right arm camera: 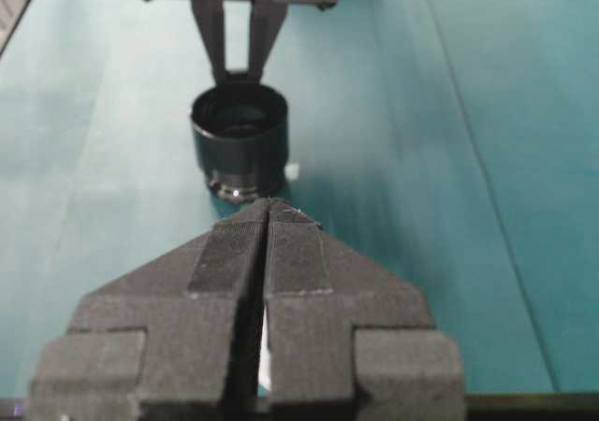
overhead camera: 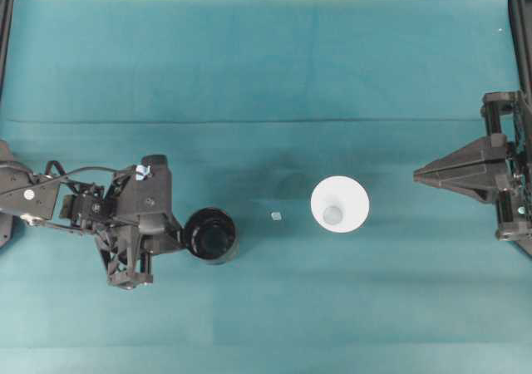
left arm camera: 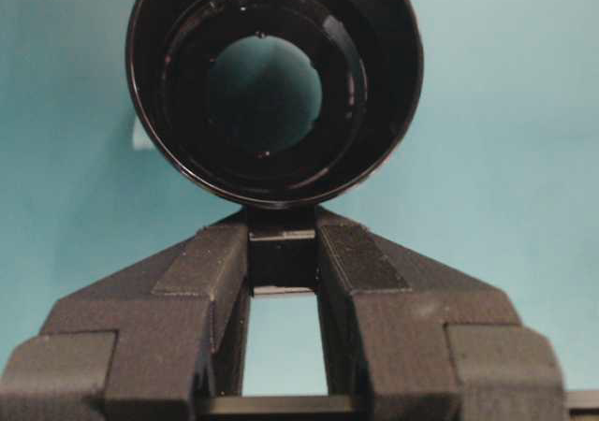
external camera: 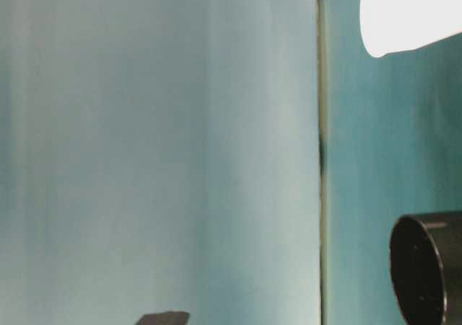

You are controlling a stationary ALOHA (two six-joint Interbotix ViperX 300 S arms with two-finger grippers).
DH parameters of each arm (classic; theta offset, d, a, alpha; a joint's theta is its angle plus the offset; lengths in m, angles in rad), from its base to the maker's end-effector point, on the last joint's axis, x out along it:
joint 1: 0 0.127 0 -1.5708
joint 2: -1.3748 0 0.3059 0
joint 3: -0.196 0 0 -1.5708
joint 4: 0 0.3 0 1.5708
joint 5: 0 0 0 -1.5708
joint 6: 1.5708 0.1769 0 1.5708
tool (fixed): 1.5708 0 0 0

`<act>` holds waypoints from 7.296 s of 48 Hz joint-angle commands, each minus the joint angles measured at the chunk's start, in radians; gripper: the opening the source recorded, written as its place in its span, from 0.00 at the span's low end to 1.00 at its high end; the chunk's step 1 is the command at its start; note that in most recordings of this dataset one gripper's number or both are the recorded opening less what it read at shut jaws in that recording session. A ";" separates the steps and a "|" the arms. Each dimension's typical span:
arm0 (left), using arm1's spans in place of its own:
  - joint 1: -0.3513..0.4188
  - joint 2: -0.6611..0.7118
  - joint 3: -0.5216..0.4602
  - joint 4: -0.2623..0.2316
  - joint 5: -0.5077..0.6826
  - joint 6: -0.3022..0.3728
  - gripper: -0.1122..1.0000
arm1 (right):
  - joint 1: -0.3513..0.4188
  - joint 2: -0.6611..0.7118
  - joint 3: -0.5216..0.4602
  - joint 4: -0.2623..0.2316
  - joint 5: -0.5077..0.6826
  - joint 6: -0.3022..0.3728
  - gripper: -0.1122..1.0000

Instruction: Put the paper cup into the moved cup holder.

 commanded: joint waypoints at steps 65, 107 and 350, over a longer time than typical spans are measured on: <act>0.126 0.212 -0.316 0.002 0.120 0.206 0.29 | -0.002 0.008 -0.023 0.005 -0.005 0.009 0.07; 0.112 0.250 -0.324 0.002 0.109 0.207 0.29 | -0.002 0.008 -0.025 0.005 0.034 0.009 0.07; 0.055 0.023 -0.138 0.002 0.186 0.146 0.89 | -0.101 0.963 -0.890 0.046 0.822 0.230 0.07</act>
